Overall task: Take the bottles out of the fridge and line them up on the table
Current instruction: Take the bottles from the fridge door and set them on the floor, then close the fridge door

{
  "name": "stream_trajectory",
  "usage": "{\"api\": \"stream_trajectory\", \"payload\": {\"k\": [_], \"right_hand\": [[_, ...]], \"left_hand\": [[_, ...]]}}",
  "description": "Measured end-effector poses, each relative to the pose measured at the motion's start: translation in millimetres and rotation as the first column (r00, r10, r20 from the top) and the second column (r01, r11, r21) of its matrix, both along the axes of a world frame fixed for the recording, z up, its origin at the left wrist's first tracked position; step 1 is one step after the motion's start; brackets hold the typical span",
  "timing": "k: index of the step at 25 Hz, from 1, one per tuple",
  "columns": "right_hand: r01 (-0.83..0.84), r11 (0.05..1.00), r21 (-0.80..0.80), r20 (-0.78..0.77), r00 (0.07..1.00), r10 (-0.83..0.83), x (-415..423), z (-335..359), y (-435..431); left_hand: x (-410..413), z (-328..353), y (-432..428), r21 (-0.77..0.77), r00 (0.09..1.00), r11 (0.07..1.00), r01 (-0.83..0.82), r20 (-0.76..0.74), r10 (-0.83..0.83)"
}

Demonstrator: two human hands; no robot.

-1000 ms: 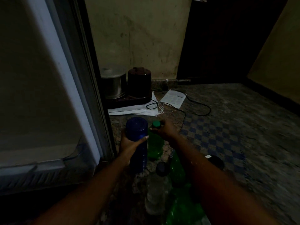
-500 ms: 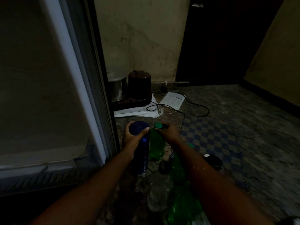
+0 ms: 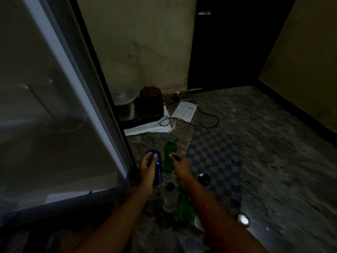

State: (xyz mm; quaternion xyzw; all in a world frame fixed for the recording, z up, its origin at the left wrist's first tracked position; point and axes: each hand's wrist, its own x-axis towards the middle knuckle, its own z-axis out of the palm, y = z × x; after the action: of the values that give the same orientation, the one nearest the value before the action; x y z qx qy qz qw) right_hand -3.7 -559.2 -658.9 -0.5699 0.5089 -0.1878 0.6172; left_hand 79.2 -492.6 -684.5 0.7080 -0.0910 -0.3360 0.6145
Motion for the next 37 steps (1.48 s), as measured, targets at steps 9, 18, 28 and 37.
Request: {"api": "stream_trajectory", "payload": {"k": [9,18,28,37], "right_hand": [[0.021,0.976,0.218,0.132,0.990,-0.051,-61,240,55],[-0.151,0.967,0.207,0.170,0.979,0.116,-78,408,96],[-0.305,0.950,0.068,0.268,0.923,0.278,-51,469,134],[-0.518,0.845,-0.133,0.392,0.756,0.525,88,541,39]], "left_hand": [[-57,260,69,-0.007,1.000,1.000,-0.023,0.006,0.023],[-81,435,121,-0.131,0.993,0.986,-0.106,0.032,0.111],[-68,481,169,-0.325,0.954,0.924,-0.201,0.149,0.260],[-17,584,102,-0.487,0.709,0.761,-0.428,0.342,0.617]]}}
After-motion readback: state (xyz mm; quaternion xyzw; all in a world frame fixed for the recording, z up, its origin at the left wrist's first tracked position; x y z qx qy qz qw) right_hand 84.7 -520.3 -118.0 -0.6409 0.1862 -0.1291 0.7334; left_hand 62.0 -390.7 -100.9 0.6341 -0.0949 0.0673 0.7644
